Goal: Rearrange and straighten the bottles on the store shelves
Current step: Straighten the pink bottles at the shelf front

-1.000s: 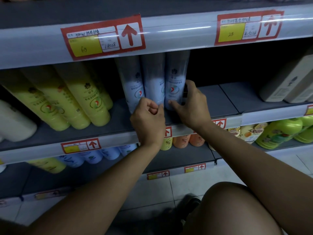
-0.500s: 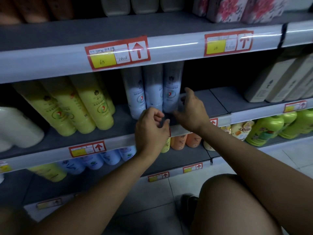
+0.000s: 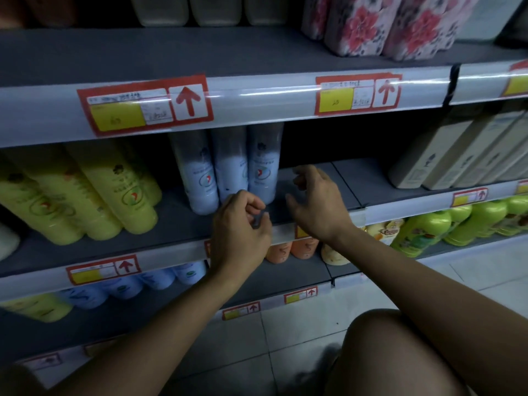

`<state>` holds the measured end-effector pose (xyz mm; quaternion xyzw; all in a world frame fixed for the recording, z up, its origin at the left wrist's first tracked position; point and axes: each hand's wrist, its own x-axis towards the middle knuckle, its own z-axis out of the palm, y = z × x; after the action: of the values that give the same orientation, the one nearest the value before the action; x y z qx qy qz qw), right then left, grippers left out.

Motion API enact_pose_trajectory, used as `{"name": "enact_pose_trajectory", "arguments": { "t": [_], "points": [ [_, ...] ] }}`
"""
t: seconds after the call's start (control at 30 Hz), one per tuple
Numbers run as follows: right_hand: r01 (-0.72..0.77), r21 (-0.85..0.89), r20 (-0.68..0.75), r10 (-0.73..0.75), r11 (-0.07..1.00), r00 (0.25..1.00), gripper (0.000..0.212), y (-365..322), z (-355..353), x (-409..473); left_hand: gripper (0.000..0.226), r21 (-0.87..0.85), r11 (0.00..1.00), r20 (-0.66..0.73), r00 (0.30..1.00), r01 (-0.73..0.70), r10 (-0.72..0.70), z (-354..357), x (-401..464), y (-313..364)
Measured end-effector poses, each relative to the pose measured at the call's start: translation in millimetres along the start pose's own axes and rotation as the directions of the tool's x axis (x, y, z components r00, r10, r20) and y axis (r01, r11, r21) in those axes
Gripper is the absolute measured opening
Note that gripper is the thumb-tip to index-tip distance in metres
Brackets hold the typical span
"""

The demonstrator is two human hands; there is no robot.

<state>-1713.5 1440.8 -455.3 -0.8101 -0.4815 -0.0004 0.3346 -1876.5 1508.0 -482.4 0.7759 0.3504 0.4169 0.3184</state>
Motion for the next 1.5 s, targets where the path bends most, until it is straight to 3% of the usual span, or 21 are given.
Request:
{"name": "enact_pose_trajectory", "arguments": {
  "t": [0.4, 0.9, 1.13, 1.5],
  "points": [
    [0.075, -0.005, 0.021, -0.075, 0.997, 0.997, 0.043, 1.1, -63.5, -8.6, 0.025, 0.014, 0.998, -0.051, 0.997, -0.055, 0.056, -2.7, -12.0, 63.0],
    [0.131, 0.032, -0.276, -0.117, 0.991, 0.954, 0.025, -55.4, -180.9, -35.9, 0.019, -0.031, 0.965, -0.053, 0.965, -0.26, 0.258, -56.1, 7.4, 184.5],
    [0.09, 0.078, -0.404, -0.051, 0.993, 0.913, 0.039, -61.7, -219.8, -24.2, 0.019, 0.014, 0.961, -0.023, 0.961, -0.275, 0.275, -65.2, 32.4, 221.6],
    [0.021, 0.166, -0.402, 0.048, 0.986, 0.914, 0.084, -58.7, -228.8, 28.6, 0.033, 0.041, 0.962, 0.011, 0.962, -0.271, 0.271, -41.7, 101.8, 235.8]
  ]
}}
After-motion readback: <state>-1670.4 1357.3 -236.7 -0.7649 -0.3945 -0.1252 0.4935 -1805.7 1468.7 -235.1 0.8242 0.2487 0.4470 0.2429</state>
